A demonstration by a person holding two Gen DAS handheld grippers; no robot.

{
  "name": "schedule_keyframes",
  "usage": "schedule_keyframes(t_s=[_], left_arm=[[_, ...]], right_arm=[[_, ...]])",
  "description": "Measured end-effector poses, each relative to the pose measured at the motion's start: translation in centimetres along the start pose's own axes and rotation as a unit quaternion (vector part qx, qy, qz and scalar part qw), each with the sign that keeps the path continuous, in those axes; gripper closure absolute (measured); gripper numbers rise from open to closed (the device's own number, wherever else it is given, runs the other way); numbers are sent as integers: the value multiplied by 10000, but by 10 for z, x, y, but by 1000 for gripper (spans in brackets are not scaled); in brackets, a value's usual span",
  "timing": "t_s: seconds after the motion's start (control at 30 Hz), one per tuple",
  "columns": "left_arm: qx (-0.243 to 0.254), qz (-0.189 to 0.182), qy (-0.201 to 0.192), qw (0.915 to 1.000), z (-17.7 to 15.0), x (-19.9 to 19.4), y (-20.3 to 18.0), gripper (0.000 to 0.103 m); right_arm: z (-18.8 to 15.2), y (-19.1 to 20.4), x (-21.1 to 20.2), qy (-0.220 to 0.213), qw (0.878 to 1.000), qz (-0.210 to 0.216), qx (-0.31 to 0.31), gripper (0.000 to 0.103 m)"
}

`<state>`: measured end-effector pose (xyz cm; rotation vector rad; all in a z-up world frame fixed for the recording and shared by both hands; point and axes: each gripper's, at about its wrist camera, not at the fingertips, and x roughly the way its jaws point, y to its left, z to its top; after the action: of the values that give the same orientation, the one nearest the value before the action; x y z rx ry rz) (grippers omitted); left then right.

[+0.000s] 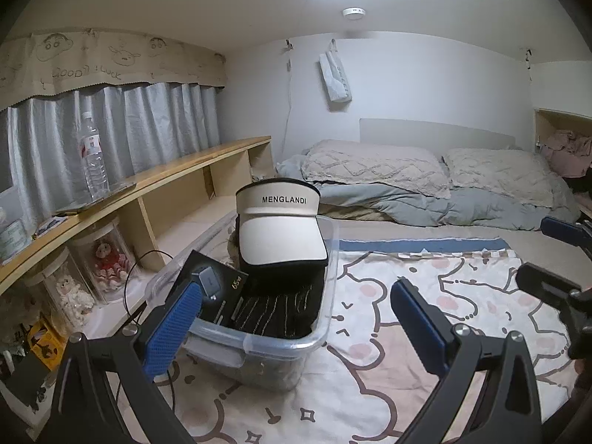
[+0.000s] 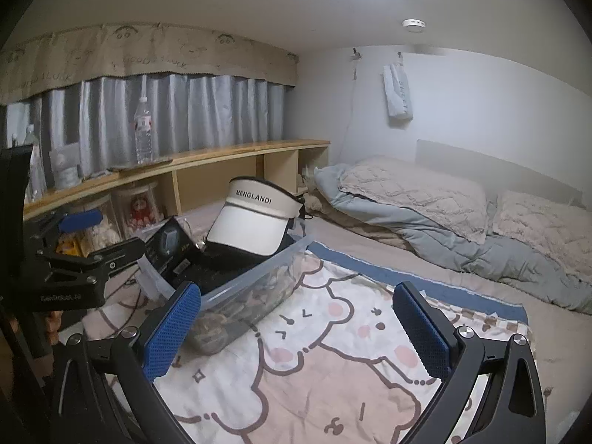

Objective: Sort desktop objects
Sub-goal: 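Withdraw both tools from the bin back over the sheet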

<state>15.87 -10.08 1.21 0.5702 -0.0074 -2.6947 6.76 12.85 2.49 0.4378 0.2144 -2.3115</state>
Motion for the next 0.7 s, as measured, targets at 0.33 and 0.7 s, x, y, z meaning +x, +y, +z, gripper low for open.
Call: schedule_keyframes(t_s=[0.33,0.7], left_arm=[[-29,-22,145,9999,-23,2,-2,0],[11,-54,273,9996,-41,7,-3,0]], right_arm=[[-20,-5,6,121,9999,-26,94,0],[-28,-7,14,311,9995,-89,59,0]])
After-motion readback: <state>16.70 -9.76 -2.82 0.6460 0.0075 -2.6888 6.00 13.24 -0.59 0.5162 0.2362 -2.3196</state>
